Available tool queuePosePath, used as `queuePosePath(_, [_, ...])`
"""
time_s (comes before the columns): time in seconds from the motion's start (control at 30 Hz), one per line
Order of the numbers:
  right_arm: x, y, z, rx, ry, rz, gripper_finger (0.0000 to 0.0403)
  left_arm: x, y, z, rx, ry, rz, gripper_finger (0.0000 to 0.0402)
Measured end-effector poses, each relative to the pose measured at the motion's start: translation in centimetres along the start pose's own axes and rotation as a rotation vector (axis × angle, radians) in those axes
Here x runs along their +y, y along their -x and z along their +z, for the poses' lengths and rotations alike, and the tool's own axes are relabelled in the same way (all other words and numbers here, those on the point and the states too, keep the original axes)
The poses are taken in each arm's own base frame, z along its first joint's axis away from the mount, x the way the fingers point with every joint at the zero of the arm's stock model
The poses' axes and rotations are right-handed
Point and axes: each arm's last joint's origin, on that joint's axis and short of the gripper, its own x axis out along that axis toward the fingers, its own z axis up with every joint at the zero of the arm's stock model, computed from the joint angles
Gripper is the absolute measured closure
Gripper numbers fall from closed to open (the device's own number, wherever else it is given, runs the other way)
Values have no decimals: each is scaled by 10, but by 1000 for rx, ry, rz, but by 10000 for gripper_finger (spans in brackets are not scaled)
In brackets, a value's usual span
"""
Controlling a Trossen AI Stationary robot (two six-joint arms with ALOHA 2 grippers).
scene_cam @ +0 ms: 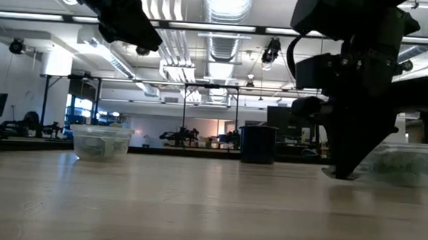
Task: Pick and place items into bin
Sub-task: Put the white sweetener packet into the right transparent bin
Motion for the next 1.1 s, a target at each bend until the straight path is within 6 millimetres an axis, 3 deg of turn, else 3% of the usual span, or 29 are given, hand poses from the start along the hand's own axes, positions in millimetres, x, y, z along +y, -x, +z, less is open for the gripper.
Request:
queuePosePath(0.3, [0,10,16,-65,-11,5,393,0,0,0,2,-1,0,248])
queuePosePath(0.73, [-2,43,48,-124,-10,-14,394,0,0,0,2,-2,0,248])
queuePosePath(0.93, [-5,65,44,-41,-14,-70,394,0,0,0,2,-2,0,248])
queuePosePath(1.1, [-7,83,25,40,-77,-85,394,0,0,0,2,-3,1,248])
